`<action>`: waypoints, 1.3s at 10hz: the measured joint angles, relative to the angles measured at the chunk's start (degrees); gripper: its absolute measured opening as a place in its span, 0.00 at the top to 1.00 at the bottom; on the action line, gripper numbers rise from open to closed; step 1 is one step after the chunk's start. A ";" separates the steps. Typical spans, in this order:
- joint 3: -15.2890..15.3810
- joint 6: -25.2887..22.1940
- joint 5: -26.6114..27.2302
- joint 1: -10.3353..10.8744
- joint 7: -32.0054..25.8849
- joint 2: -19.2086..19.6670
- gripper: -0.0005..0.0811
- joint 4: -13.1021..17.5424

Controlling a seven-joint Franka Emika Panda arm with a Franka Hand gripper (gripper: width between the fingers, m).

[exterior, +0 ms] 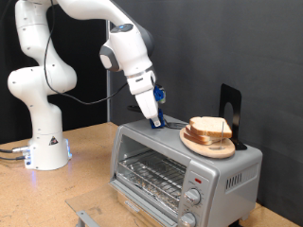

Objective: Make a piece of toast with the oven

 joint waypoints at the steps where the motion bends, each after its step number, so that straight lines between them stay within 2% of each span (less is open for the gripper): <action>1: 0.00 0.02 0.24 0.00 0.87 0.01 0.00 -0.01; 5: 0.07 2.52 3.37 0.00 3.85 0.43 0.00 -0.07; 10: 0.07 -0.95 3.38 0.00 4.31 0.49 0.00 0.31; 13: 0.08 -1.18 3.38 0.05 4.15 0.48 0.00 0.47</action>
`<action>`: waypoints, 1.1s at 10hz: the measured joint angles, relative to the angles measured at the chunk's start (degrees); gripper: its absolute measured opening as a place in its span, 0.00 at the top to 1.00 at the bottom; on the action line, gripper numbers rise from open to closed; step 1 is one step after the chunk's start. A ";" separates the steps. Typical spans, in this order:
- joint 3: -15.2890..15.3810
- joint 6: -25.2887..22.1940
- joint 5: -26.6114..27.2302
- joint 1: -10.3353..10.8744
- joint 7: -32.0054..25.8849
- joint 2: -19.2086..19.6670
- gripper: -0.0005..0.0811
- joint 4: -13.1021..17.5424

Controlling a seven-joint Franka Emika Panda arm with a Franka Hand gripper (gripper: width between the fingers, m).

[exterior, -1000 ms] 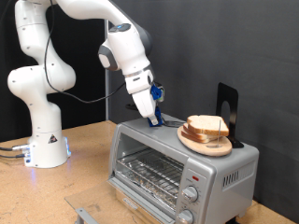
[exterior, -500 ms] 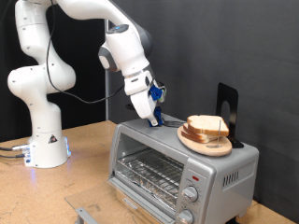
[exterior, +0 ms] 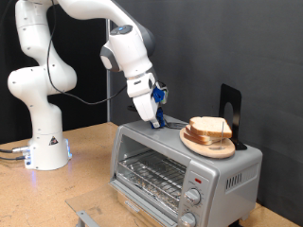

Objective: Make a piece of toast with the oven

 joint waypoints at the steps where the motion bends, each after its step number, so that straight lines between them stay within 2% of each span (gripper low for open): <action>1: 0.03 -0.02 0.00 0.05 -0.07 -0.01 0.00 0.05; 4: 0.19 -0.47 0.00 0.09 -0.74 -0.13 0.00 0.10; 5: 0.27 -0.73 0.00 0.09 -0.95 -0.24 0.11 0.10; 6: 0.38 -1.11 0.00 0.09 -1.02 -0.39 0.11 0.10; 7: 0.47 -1.42 0.00 0.09 -1.05 -0.51 0.34 0.10; 8: 0.54 -1.68 -0.01 0.10 -1.06 -0.55 0.42 0.10; 11: 0.59 -1.96 -0.01 0.09 -1.06 -0.61 0.42 0.10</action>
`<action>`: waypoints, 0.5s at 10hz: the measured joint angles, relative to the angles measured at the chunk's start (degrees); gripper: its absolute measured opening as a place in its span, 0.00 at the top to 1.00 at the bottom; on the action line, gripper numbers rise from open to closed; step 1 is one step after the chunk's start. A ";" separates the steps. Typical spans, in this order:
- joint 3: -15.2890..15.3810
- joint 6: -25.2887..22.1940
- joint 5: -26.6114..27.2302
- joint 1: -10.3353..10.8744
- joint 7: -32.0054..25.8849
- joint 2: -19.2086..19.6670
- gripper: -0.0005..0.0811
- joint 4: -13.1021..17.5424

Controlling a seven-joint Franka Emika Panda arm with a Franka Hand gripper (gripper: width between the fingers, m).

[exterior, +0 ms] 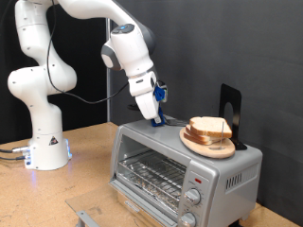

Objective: Make a piece of toast with the oven

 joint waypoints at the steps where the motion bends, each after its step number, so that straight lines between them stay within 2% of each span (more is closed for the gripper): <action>1: 0.00 -0.14 0.00 0.00 0.00 -0.05 0.42 0.00; 5: -0.24 -1.68 2.54 0.19 -2.23 -2.23 0.42 0.64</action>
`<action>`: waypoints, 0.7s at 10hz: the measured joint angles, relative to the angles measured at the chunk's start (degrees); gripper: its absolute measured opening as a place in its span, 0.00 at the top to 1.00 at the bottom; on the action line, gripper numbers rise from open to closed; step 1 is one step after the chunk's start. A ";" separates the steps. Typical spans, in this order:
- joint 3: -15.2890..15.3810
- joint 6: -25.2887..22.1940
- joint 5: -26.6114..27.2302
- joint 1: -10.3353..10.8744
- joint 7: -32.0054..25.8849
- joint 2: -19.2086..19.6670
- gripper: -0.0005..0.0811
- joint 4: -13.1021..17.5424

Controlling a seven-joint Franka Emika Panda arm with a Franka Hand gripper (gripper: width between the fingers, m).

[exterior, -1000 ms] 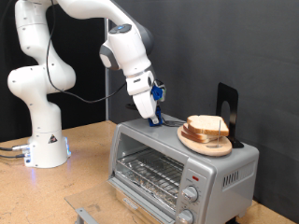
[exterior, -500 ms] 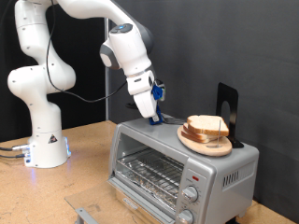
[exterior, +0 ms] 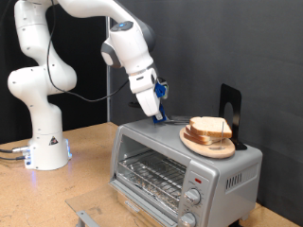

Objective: Make a piece of toast with the oven

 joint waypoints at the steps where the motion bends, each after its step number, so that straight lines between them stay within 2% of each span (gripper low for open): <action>1: -0.15 -1.91 0.20 0.00 -0.13 -1.24 0.41 0.28; 3: -1.12 -9.76 -1.55 -0.33 0.02 -3.63 0.41 1.54; 4: -0.98 -8.29 -1.11 -0.31 0.02 -3.52 0.41 1.26; 7: -0.96 1.01 9.09 1.00 -1.37 -5.65 0.41 -0.24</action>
